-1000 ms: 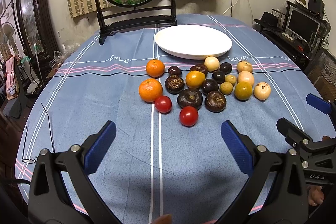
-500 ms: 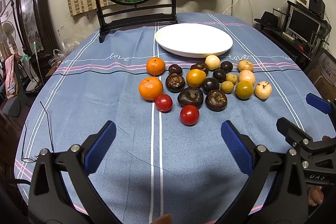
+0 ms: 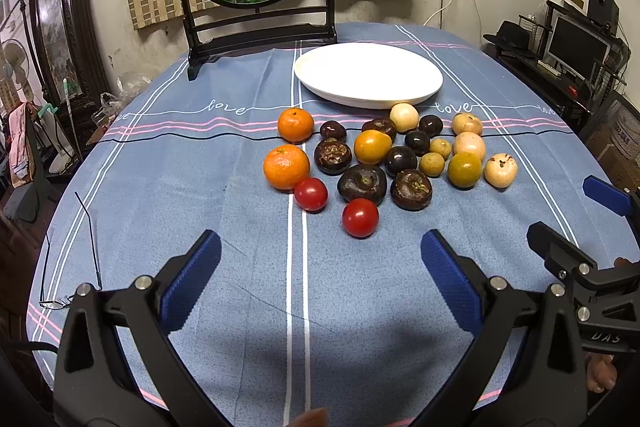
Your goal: Organize fruits
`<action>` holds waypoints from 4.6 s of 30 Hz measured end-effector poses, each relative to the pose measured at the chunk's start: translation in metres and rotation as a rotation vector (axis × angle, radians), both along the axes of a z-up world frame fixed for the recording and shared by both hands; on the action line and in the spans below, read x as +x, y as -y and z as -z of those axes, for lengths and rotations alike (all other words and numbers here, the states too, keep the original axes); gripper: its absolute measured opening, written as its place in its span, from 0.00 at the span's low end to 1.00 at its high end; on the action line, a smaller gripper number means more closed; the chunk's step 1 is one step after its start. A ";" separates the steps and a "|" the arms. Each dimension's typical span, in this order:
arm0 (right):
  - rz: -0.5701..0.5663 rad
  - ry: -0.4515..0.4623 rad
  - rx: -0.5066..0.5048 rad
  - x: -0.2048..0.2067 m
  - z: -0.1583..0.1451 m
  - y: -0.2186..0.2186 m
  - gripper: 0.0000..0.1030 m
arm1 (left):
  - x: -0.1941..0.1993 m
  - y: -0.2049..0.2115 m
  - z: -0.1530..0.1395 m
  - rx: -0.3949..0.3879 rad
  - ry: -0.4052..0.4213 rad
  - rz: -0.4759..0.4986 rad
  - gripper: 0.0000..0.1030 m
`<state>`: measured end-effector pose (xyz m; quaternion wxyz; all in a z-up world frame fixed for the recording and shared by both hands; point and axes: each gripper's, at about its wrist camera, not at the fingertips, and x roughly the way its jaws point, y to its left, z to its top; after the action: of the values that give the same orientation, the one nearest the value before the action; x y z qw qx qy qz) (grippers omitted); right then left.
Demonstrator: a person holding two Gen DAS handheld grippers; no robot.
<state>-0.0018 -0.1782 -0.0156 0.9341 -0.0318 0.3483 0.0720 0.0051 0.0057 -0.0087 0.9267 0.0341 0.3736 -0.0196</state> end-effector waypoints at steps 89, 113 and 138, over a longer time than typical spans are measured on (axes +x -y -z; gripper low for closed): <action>-0.192 -0.215 0.270 0.108 0.051 0.056 0.84 | 0.146 -0.051 0.067 -0.168 -0.169 0.166 0.59; -0.108 -0.271 0.397 0.115 0.065 0.086 0.38 | 0.139 -0.062 0.063 -0.177 -0.148 0.131 0.45; -0.130 -0.101 0.351 0.190 -0.007 0.047 0.38 | 0.214 -0.025 -0.004 -0.138 -0.041 0.121 0.45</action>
<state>0.1881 -0.2256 -0.0087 0.8999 0.1129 0.3742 0.1932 0.2187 0.0302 -0.0047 0.9162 -0.0078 0.3873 -0.1020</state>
